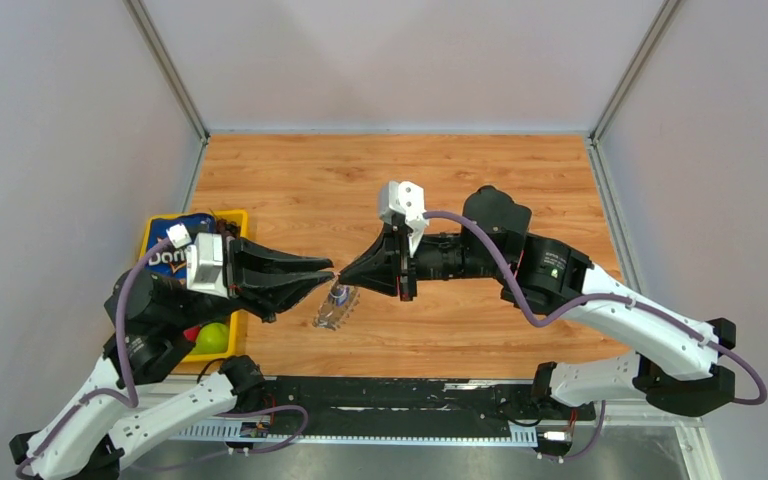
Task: Put the keys on the keyring
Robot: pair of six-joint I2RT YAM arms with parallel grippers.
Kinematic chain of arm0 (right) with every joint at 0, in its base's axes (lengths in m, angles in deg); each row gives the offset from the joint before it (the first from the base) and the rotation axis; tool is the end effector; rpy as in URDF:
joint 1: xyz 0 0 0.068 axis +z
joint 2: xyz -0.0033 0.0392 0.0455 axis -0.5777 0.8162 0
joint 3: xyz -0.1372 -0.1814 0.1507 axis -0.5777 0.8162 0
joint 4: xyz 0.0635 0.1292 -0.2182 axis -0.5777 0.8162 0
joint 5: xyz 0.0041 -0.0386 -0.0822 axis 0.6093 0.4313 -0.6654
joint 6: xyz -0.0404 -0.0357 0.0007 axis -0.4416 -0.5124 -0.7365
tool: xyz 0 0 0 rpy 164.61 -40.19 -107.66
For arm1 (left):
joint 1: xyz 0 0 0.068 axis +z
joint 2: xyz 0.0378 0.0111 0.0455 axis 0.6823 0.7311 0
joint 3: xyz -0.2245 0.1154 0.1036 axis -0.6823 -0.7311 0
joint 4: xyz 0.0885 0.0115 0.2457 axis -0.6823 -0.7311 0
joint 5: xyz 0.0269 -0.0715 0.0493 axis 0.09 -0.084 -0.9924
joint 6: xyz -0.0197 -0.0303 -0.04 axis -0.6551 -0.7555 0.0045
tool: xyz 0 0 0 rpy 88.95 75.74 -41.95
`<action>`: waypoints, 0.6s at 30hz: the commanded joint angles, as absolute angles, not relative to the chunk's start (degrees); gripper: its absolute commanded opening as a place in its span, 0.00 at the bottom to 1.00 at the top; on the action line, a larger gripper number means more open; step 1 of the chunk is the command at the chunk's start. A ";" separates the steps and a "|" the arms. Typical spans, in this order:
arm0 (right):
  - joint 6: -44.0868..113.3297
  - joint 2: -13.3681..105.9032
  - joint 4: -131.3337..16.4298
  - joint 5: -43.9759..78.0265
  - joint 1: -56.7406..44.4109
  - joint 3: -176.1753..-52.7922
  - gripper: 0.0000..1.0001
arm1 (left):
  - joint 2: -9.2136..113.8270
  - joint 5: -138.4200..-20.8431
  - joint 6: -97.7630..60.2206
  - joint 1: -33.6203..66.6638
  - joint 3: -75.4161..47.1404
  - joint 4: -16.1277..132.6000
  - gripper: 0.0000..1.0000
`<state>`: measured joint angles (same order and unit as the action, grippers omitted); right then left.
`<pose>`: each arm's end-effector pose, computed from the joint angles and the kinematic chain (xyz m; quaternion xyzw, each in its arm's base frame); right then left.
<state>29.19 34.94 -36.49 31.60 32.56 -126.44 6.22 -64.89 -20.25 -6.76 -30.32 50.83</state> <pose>0.0818 0.2367 0.4865 -0.5026 0.5267 0.4969 0.4723 0.0418 -0.0711 0.4453 0.3303 0.4725 -0.5179 0.6320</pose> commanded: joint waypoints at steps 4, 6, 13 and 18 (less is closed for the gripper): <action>25.49 34.51 -25.77 38.08 32.74 -130.04 0.00 | 9.27 -55.72 -17.26 -6.67 -20.49 38.50 0.42; 24.91 34.66 -23.95 40.21 32.74 -130.50 0.00 | 10.78 -54.12 -16.34 -6.66 -18.59 35.34 0.46; 23.01 35.58 -17.80 45.32 32.74 -132.39 0.00 | 15.16 -48.33 -13.66 -6.67 -14.09 25.24 0.55; 22.20 36.90 -14.53 45.90 32.79 -133.81 0.00 | 18.92 -44.81 -13.09 -6.66 -12.49 20.84 0.56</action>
